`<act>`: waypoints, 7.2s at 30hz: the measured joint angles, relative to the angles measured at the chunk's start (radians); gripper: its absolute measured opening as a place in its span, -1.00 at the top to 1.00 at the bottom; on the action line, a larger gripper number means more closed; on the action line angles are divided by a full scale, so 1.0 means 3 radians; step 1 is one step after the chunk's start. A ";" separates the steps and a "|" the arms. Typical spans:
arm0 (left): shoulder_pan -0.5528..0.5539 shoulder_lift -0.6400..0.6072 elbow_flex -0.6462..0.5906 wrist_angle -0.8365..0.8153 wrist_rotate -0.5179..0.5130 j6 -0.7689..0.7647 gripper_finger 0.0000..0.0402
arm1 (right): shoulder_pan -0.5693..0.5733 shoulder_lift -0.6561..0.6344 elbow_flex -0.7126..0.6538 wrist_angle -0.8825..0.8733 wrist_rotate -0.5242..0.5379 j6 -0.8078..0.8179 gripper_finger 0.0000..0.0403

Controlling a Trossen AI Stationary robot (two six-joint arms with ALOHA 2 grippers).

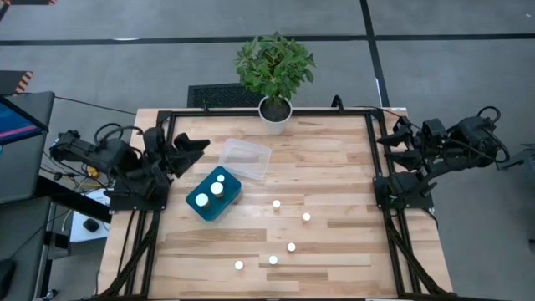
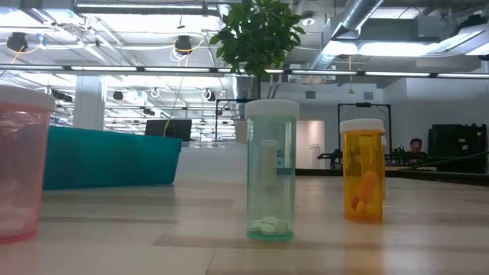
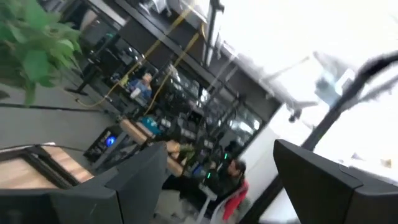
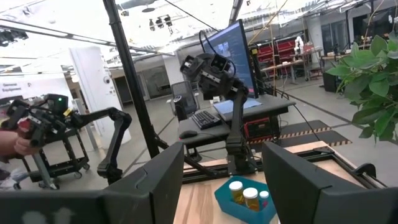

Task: Pick and place medicine bottles into bin by pill shape (circle, oval)
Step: Put the orange pill bottle into the transparent bin

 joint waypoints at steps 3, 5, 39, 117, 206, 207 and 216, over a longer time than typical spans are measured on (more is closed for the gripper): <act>0.0058 -0.0019 0.0000 0.0077 0.0025 -0.0031 -0.44 | 0.0000 0.0000 0.0000 0.0000 -0.0001 0.0000 -0.12; 0.0085 -0.0059 0.0000 0.0010 0.0182 0.0028 -0.44 | 0.0000 0.0000 0.0000 0.0000 -0.0001 -0.0001 -0.12; 0.0455 0.0181 -0.0001 -0.0311 0.0274 -0.0149 -0.44 | 0.0000 0.0000 0.0000 -0.0051 -0.0002 0.0000 -0.12; -0.0557 0.1549 0.0229 -0.1200 0.1758 -0.1336 -0.44 | -0.0003 0.0346 -0.0001 -0.0086 0.0088 0.0465 -0.12; 0.0058 0.1006 0.0813 -0.1440 0.1398 -0.0801 -0.44 | 0.0052 0.1676 0.0682 -0.0974 0.0089 0.0232 -0.12; 0.0024 0.1004 0.0813 -0.1501 0.1386 -0.0835 -0.44 | 0.0055 0.1753 0.0682 -0.0995 0.0090 0.0300 -0.12; -0.0290 0.1003 0.0813 -0.2145 0.1343 -0.0883 -0.44 | 0.0196 0.2431 0.0682 -0.1383 0.0081 0.0906 -0.12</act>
